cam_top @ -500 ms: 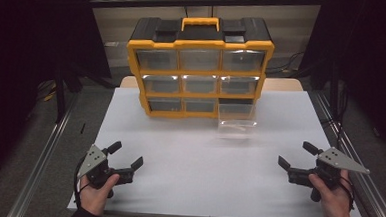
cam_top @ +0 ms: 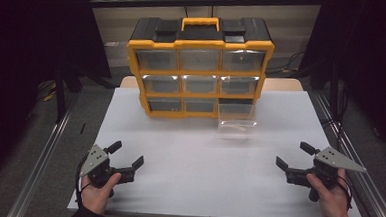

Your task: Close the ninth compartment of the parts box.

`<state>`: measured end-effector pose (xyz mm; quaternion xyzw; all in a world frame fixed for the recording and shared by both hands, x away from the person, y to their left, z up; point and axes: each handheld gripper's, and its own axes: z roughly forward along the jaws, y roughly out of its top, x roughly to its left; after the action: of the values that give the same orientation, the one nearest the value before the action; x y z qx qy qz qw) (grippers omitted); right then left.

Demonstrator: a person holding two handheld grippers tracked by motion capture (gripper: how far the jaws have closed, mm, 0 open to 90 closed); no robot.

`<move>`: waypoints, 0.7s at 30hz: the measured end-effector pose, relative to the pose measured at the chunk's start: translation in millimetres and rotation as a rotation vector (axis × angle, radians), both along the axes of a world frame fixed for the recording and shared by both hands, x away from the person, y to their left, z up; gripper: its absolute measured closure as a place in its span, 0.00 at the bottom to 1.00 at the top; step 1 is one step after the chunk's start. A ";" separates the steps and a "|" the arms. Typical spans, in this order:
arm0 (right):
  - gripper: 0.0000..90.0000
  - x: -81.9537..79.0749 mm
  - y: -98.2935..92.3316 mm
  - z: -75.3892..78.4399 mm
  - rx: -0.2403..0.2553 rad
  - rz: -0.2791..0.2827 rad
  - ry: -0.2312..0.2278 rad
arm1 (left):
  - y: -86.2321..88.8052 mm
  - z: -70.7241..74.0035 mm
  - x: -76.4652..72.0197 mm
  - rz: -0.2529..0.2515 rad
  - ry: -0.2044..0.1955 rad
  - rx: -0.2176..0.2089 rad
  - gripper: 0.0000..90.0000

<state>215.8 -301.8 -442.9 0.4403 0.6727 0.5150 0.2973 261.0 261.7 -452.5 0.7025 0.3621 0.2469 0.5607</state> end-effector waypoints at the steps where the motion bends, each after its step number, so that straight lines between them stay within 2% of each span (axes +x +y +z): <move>1: 0.01 0.3 1.9 -0.3 -0.015 0.008 0.000 | -0.9 -0.1 0.1 0.005 0.000 -0.010 0.03; 6: 0.01 0.0 5.9 0.0 -0.010 0.031 0.003 | -1.4 -1.4 0.8 0.014 0.017 0.005 0.03; 12: 0.01 1.0 15.9 1.1 -0.022 0.062 0.000 | -2.5 -0.2 -0.2 0.000 0.005 -0.016 0.03; 14: 0.01 2.6 19.9 1.1 -0.036 0.074 0.003 | -2.5 -0.1 -0.7 -0.005 0.004 -0.005 0.03; 21: 0.01 10.0 32.1 1.7 -0.036 0.109 0.007 | -2.9 -0.4 -0.8 -0.006 0.006 -0.010 0.03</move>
<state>225.8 -269.7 -441.2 0.3992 0.7059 0.5168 0.2742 260.1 258.8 -452.8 0.7016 0.3627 0.2414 0.5639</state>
